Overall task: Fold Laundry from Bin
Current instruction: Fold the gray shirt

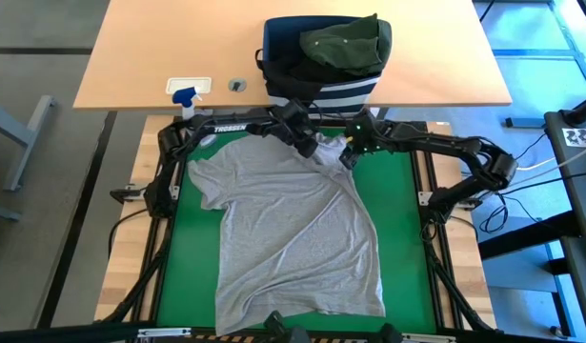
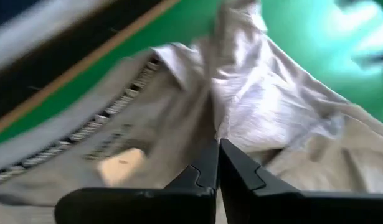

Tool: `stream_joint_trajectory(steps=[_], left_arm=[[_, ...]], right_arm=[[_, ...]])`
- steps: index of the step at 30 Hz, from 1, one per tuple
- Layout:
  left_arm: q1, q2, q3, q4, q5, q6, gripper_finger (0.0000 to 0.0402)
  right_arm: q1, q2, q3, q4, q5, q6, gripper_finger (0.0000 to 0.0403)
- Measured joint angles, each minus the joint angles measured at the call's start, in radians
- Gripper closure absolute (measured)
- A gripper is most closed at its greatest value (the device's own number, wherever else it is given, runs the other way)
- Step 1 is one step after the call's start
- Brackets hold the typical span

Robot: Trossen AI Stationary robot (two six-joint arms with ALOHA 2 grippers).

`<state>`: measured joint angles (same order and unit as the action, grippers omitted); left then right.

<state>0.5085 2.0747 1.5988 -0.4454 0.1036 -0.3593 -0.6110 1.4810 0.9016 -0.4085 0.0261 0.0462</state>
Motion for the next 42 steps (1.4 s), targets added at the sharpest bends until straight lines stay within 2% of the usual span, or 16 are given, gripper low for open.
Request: stream_joint_trajectory(steps=[2, 4, 11, 19, 26, 37, 42], left_arm=[[-0.005, 0.0, -0.001, 0.005, 0.052, 0.0, 0.0397], [-0.013, 0.0, -0.001, 0.019, 0.076, 0.001, 0.0397], [-0.04, 0.0, -0.001, 0.022, 0.083, 0.021, 0.0397], [-0.052, -0.01, -0.001, 0.017, 0.097, 0.021, 0.0395], [-0.048, -0.036, -0.001, 0.026, 0.093, 0.021, 0.0395], [-0.054, -0.035, -0.001, 0.0, 0.092, 0.029, 0.0395], [-0.054, -0.035, -0.001, 0.0, 0.092, 0.029, 0.0395]], right_arm=[[-0.01, 0.027, 0.0, 0.019, 0.026, 0.0, 0.0178], [-0.028, 0.067, 0.0, 0.061, 0.0, -0.005, 0.0178], [-0.143, 0.218, 0.0, 0.153, -0.133, 0.019, 0.0178], [-0.176, 0.27, 0.001, 0.176, -0.232, -0.005, 0.0178], [-0.176, 0.27, 0.006, 0.253, -0.202, -0.021, 0.0178], [-0.181, 0.256, 0.147, 0.23, -0.177, -0.02, 0.0178], [-0.181, 0.256, 0.157, 0.217, -0.169, -0.026, 0.0178]])
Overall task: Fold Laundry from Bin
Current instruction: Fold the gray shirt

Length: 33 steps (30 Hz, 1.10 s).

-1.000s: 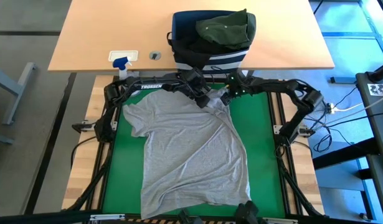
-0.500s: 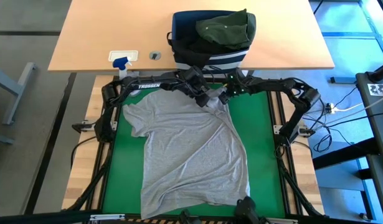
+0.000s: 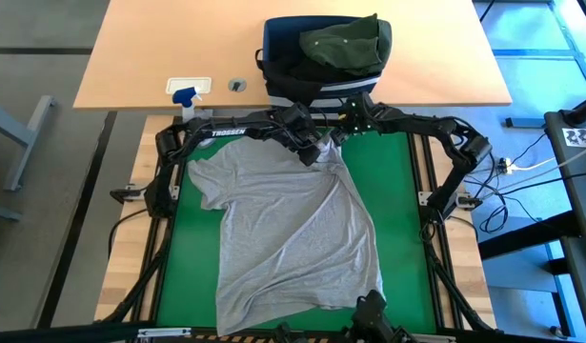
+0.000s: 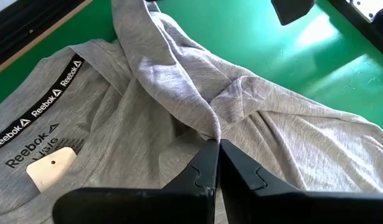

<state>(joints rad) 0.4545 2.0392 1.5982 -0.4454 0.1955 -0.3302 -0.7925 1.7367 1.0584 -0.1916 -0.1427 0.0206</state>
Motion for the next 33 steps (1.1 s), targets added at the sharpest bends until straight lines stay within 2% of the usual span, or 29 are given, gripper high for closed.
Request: stream_joint_trajectory(steps=[3, 9, 16, 23, 30, 33], left_arm=[[0.001, 0.0, 0.0, 0.0, 0.0, 0.0, 0.0395], [0.01, 0.0, 0.0, 0.0, 0.0, 0.0, 0.0395], [0.01, 0.0, 0.0, 0.0, 0.0, 0.001, 0.0395], [0.009, 0.0, 0.0, 0.0, 0.0, 0.001, 0.0395], [0.004, 0.0, 0.0, 0.0, 0.0, 0.001, 0.0395], [0.005, 0.0, 0.0, -0.004, -0.023, 0.003, 0.0395]], right_arm=[[0.001, 0.004, -0.003, 0.031, 0.002, -0.003, 0.0178], [0.0, 0.007, -0.005, -0.112, 0.004, -0.074, 0.0178], [0.001, 0.049, -0.005, 0.032, 0.008, -0.046, 0.0178], [0.001, 0.1, -0.005, 0.05, 0.001, -0.039, 0.0178], [0.0, 0.099, 0.018, 0.198, -0.017, 0.104, 0.0178], [0.002, 0.098, 0.017, 0.167, -0.006, 0.104, 0.0178]])
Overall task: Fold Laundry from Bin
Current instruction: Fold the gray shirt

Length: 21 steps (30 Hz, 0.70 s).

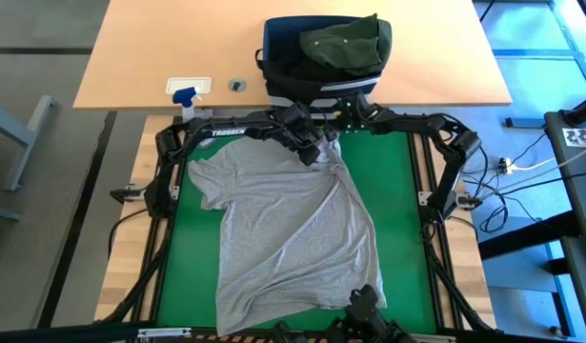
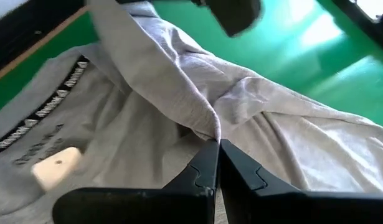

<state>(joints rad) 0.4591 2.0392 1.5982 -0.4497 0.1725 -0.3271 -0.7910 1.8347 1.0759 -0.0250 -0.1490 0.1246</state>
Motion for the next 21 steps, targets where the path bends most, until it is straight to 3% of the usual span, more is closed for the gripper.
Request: stream_joint_trajectory(steps=[11, 21], left_arm=[[0.052, 0.0, 0.0, -0.226, -0.201, 0.068, 0.0395], [0.07, 0.001, 0.0, -0.283, -0.172, 0.178, 0.0395]], right_arm=[[-0.002, -0.001, -0.003, -0.124, -0.038, -0.042, 0.0178], [0.056, -0.112, -0.003, -0.442, -0.188, -0.194, 0.0178]])
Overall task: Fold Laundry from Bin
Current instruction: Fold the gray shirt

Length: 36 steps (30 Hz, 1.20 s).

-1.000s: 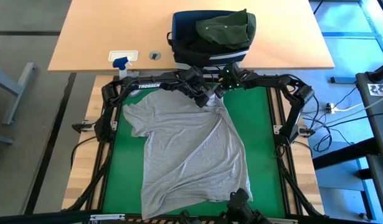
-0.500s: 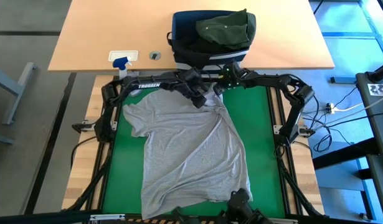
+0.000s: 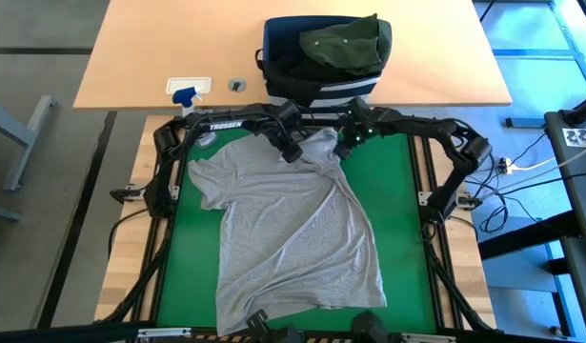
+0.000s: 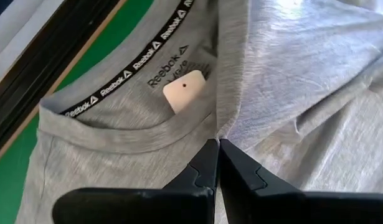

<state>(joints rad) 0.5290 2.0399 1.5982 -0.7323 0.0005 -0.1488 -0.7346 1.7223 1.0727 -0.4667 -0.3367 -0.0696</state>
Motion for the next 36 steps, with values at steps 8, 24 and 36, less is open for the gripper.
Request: stream_joint_trajectory(steps=[8, 24, 36], left_arm=[[-0.002, 0.0, 0.0, 0.066, 0.095, 0.055, 0.0366], [-0.046, -0.197, -0.021, -0.227, 0.152, 0.179, 0.0241], [-0.127, -0.293, -0.616, 0.118, 0.148, 0.047, 0.0257]], right_arm=[[0.083, -0.016, -0.001, -0.12, 0.009, -0.044, 0.0178], [0.178, -0.179, -0.183, -0.052, 0.049, 0.022, 0.0178], [0.278, -0.182, -0.361, 0.04, 0.3, 0.119, 0.0178]])
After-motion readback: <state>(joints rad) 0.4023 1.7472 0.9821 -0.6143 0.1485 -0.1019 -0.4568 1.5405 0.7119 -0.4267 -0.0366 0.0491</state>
